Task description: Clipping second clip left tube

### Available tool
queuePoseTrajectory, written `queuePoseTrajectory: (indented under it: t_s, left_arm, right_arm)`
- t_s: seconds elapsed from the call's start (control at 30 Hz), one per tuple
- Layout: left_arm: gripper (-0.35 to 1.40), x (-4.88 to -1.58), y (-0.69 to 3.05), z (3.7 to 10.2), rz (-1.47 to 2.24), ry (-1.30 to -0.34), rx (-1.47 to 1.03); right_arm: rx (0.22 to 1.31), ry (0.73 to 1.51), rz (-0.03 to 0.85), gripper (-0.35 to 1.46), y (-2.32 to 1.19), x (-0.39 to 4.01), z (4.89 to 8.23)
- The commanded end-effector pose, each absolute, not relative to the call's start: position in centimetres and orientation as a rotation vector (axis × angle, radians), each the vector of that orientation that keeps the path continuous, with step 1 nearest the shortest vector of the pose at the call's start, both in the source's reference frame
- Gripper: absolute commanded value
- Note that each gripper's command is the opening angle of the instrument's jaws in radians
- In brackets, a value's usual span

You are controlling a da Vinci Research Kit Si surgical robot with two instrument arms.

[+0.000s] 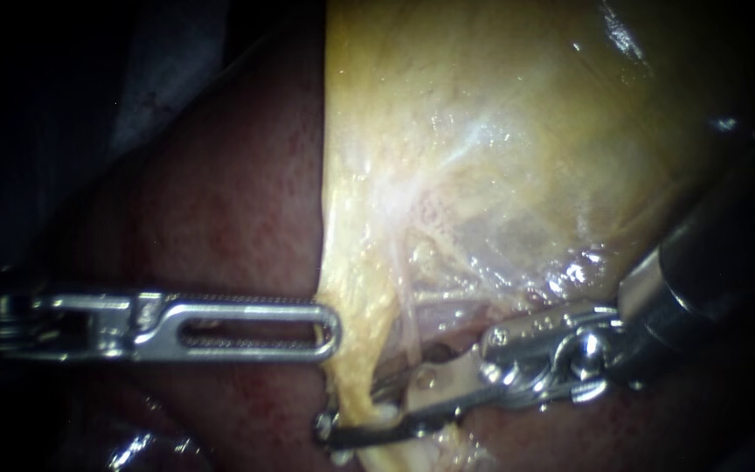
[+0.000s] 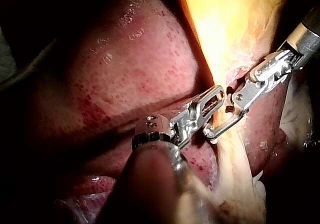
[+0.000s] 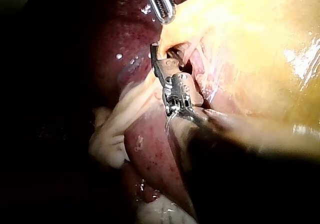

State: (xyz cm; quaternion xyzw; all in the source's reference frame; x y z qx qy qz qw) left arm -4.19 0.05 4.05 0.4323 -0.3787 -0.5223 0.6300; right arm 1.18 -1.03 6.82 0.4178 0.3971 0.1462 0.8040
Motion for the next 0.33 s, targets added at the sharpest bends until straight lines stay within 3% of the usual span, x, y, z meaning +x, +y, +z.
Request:
queuePoseTrajectory:
  t_s: [0.03, 0.33]
  left_arm:
    - [-0.01, -4.2, 0.05, 4.05, -1.196, -0.867, 0.99]
    - [-0.01, -4.21, 0.05, 4.07, -1.196, -0.867, 0.989]
  right_arm:
    - [0.895, 0.851, 0.313, -0.26, -1.03, 1.18, 6.82]
    - [0.896, 0.851, 0.31, -0.26, -1.03, 1.17, 6.82]
